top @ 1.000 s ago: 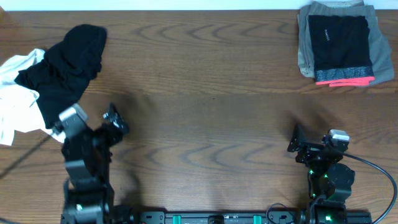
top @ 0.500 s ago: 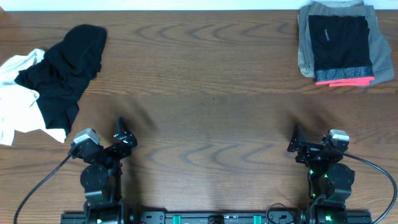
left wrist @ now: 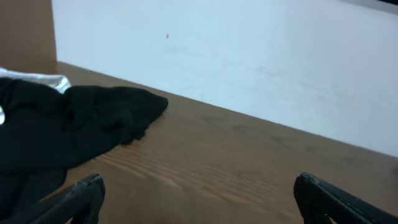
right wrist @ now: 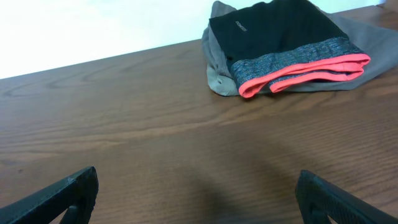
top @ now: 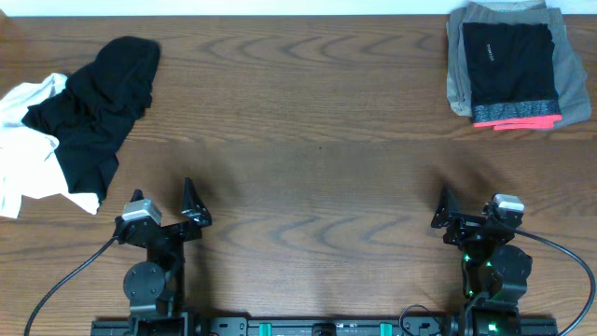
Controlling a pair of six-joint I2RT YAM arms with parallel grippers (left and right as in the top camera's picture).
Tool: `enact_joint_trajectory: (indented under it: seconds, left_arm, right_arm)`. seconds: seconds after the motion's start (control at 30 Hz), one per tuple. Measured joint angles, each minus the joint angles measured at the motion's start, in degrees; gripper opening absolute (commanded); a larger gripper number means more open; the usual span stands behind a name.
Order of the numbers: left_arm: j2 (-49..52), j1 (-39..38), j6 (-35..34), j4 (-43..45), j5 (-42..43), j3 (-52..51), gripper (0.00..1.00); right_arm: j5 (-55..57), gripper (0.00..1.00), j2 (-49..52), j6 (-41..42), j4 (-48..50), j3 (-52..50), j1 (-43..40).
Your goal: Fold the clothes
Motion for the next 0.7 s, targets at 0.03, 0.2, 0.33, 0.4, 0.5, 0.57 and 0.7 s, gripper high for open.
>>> enact_joint_trajectory:
  seconds: [0.03,0.2,0.33,0.4,0.5,0.57,0.7]
  left_arm:
    - [-0.04,-0.28,0.46,-0.24,-0.02,0.0,0.98]
    - [-0.11,-1.27,1.79,-0.92,-0.02,-0.04,0.98]
    - [-1.53,-1.36,2.01,-0.83,-0.02,-1.84,0.98]
    - [-1.62,-1.38,2.01,-1.05,-0.02,-2.69,0.98]
    - [-1.66,-1.53,2.01,-1.05,-0.02,-2.82,0.98]
    - [-1.7,-1.57,2.01,-2.05,0.04,-2.82,0.98]
    - [-1.79,-1.6,2.25,-4.09,0.42,-1.9,0.98]
  right_arm:
    - [0.0,0.99,0.0,0.0,0.02,0.0,0.0]
    - [0.0,0.99,0.0,0.0,0.0,0.0,0.0]
    - [0.0,0.99,0.0,0.0,0.0,0.0,0.0]
    - [0.0,0.99,0.0,0.0,0.02,0.0,0.0]
    - [0.0,0.99,0.0,0.0,0.0,0.0,0.0]
    - [0.0,0.99,0.0,0.0,-0.02,0.0,0.0]
    - [0.0,0.99,0.0,0.0,0.0,0.0,0.0]
